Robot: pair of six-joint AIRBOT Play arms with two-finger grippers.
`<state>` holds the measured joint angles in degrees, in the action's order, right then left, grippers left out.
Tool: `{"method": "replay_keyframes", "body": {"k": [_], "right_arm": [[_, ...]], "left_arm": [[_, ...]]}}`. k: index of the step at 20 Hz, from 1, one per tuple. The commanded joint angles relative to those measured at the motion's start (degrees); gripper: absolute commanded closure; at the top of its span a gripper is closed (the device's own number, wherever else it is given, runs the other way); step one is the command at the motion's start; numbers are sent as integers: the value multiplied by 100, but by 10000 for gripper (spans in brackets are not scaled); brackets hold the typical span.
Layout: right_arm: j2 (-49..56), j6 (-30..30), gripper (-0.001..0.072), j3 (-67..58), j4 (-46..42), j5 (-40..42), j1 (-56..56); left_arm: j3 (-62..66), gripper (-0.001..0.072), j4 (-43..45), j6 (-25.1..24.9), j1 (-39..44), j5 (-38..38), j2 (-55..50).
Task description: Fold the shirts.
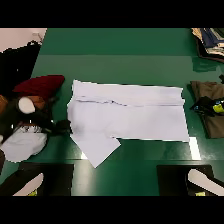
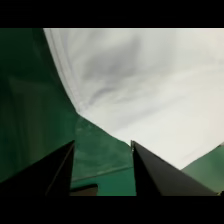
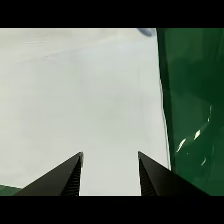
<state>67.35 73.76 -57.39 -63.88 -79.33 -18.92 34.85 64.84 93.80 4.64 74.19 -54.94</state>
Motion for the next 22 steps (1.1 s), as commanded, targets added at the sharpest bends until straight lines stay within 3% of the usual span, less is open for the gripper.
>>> {"method": "replay_keyframes", "body": {"k": [1, 10, 12, 13, 14, 15, 20, 22], "right_arm": [[-138, -52, 305, 63, 144, -37, -72], [-149, -83, 305, -37, 741, -66, -72], [-149, -81, 305, -37, 737, -83, -72], [-151, -83, 305, -37, 732, -105, -72], [-149, -83, 305, -35, 691, -197, -74], [-151, -83, 305, -35, 551, -260, -87], [-407, -74, 304, 817, -527, -472, -638], [-446, -76, 179, 1412, -796, -568, -1056]], "left_arm": [[-966, 278, -704, 83, -2, -92, 531], [-1674, 278, -1563, -133, -2, -1576, 518], [-1823, 280, -2013, -529, -2, -1652, 518], [-1836, 365, -2026, -577, -2, -1661, 518], [-1829, 621, -2026, -579, -2, -1700, 518], [-1799, 682, -2024, -581, -4, -1742, 518], [-1366, 684, -2006, -898, -2, -1576, 525], [-1213, 684, -1987, -951, -2, -1558, 522]]}}
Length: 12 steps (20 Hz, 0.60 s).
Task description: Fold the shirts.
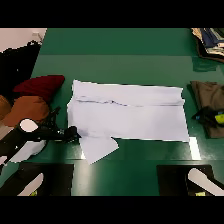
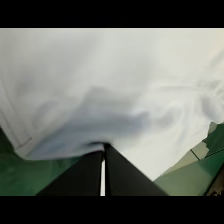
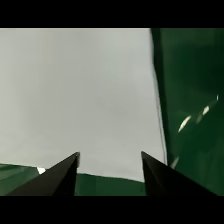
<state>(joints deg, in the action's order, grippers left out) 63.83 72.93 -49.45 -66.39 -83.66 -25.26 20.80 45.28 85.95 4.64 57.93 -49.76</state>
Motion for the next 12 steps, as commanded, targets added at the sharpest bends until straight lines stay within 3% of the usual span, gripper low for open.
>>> {"method": "replay_keyframes", "body": {"k": [1, 4, 11, 12], "right_arm": [[-31, 7, 182, 870, -529, -181, -601], [155, 7, 272, 1397, -509, 35, -743], [153, 61, 306, 1587, -68, 581, -739], [153, 55, 419, 1587, -70, 542, -739]], "left_arm": [[229, 684, -33, -216, -2, 59, 4], [240, 683, -24, -251, -2, 63, 4], [240, 683, -26, -391, -2, 59, 4], [240, 683, -24, -391, -2, 68, 4]]}}
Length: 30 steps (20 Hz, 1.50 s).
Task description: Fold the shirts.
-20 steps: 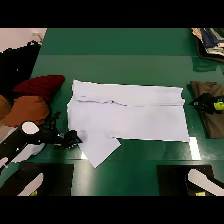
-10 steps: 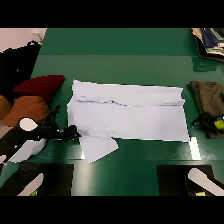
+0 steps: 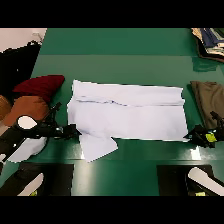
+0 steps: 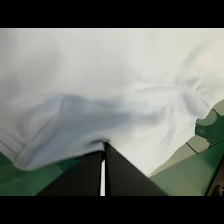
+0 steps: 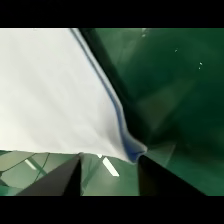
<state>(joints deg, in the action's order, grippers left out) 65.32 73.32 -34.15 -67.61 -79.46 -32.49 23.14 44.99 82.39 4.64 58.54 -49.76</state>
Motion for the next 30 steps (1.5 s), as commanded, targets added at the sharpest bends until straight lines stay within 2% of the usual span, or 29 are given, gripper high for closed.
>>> {"method": "replay_keyframes", "body": {"k": [1, 3, 7, 9, 11, 13, 15, 17, 19, 21, 24, 27, 30], "right_arm": [[0, 9, 479, 57, 52, 90, -15], [-105, -157, 690, 57, 39, 22, -17], [-866, -186, 698, 57, -160, -210, -17], [-1344, -184, 698, 57, -271, -592, -11], [-1816, -184, 698, 57, -302, -909, -4], [-2245, -177, 699, 57, -297, -1115, 2], [-2468, 37, 700, 33, -297, -1178, 76], [-2323, 205, 700, -258, -289, -1202, 448], [-1930, 468, 700, -824, -291, -1126, 992], [-1373, 761, 700, -1493, -291, -846, 1543], [-326, 898, 700, -2601, -293, -638, 2164], [717, 1027, 699, -3543, -280, -601, 2345], [1521, 1027, 698, -4177, -234, -629, 2343]], "left_arm": [[9, 684, 7, -42, -2, 44, 4], [48, 685, 256, -90, -2, 297, 7], [275, 688, 876, 173, -2, 1038, 267], [269, 688, 1182, 640, 2, 1207, 938], [269, 688, 1552, 1202, 2, 1869, 1812], [271, 686, 1456, 1797, 2, 2855, 2605], [345, 686, 848, 2155, 2, 3250, 3097], [721, 686, 675, 2159, 2, 2940, 3008], [1191, 686, 898, 1805, 2, 2341, 2564], [1698, 685, 1150, 1287, 2, 1941, 1670], [2503, 683, 1355, 608, -17, 1346, 87], [3289, 683, 1360, 417, -313, 850, -1180], [3748, 683, 1353, 411, -570, 302, -1899]]}}
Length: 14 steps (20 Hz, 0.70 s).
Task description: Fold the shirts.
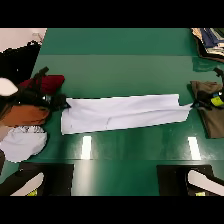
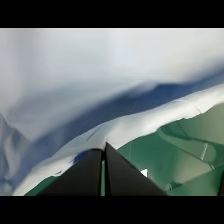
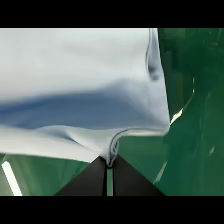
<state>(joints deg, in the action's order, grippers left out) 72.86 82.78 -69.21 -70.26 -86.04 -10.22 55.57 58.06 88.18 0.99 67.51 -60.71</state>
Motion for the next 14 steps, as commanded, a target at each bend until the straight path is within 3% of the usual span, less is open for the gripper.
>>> {"method": "replay_keyframes", "body": {"k": [1, 4, 5, 6, 7, 8, 10, 13, 14], "right_arm": [[981, 81, 698, -846, 28, 15, 118], [1576, 74, 681, -1314, 79, -13, 116], [1753, 70, 496, -1427, 245, 20, 116], [1906, 68, 304, -1526, 448, 39, 96], [2057, 7, 249, -1624, 686, 31, 68], [2157, -164, 249, -1683, 907, -4, 22], [2210, -494, 249, -1637, 1054, -70, -74], [2194, -839, 250, -1239, 1060, -260, -374], [2194, -938, 235, -1027, 1067, -243, -505]], "left_arm": [[584, 682, 46, -188, -229, -693, -966], [621, 682, -118, -374, -227, -1051, -1333], [621, 680, -173, -369, -227, -1185, -1419], [621, 568, -175, -356, -227, -1303, -1460], [621, 290, -192, -299, -227, -1421, -1475], [636, 120, -195, -249, -229, -1464, -1473], [741, 218, -166, -319, -227, -1200, -1445], [901, 224, -142, -479, -227, -573, -1440], [901, 383, -151, -507, -225, -446, -1440]]}}
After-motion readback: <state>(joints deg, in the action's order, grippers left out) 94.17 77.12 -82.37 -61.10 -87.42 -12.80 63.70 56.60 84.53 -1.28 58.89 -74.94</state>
